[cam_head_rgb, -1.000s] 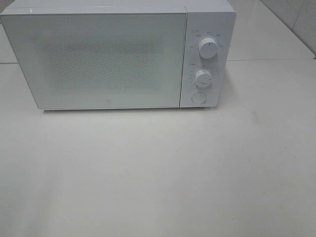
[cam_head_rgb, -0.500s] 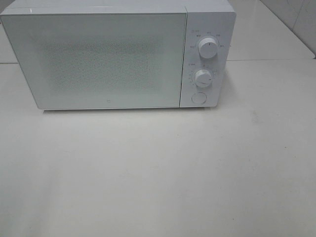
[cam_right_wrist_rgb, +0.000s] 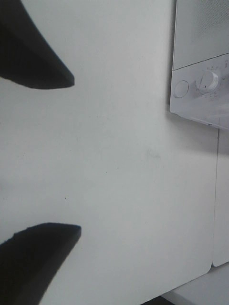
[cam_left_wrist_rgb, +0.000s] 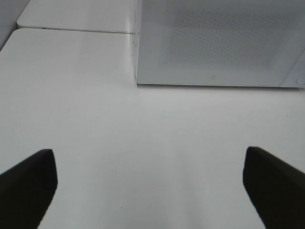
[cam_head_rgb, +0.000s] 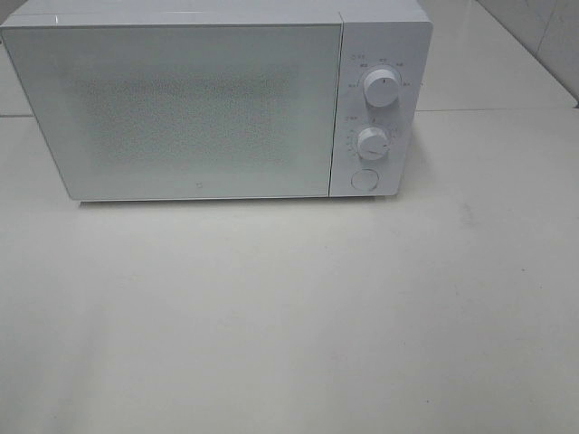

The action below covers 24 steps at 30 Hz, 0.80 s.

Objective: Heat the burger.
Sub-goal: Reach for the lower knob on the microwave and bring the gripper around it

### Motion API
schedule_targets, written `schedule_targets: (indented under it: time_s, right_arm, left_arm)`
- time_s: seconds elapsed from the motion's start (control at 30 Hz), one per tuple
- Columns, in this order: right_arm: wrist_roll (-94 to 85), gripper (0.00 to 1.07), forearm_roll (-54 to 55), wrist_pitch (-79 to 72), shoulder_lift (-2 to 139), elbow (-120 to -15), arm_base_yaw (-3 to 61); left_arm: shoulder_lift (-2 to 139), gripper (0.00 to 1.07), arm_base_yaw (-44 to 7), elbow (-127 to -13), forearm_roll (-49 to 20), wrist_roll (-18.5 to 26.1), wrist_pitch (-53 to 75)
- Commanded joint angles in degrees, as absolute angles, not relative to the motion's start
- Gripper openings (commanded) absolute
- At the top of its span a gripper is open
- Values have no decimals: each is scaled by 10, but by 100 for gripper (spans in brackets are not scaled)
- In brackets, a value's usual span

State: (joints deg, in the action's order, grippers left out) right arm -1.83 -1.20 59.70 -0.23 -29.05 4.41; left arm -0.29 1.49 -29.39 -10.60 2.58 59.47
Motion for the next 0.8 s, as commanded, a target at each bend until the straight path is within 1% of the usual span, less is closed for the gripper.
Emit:
schedule_targets:
  time_s: [0.03, 0.67, 0.8]
  right_arm:
    - [-20, 75, -14, 592, -17, -290, 40]
    - [-17, 75, -15, 592, -17, -290, 40]
    - [-17, 78, -16, 590, -17, -292, 40]
  left_arm:
    - [-18, 98, 18, -294, -111, 24, 588]
    - [-18, 98, 18, -294, -111, 24, 588]
    - [-18, 98, 18, -294, -111, 24, 588]
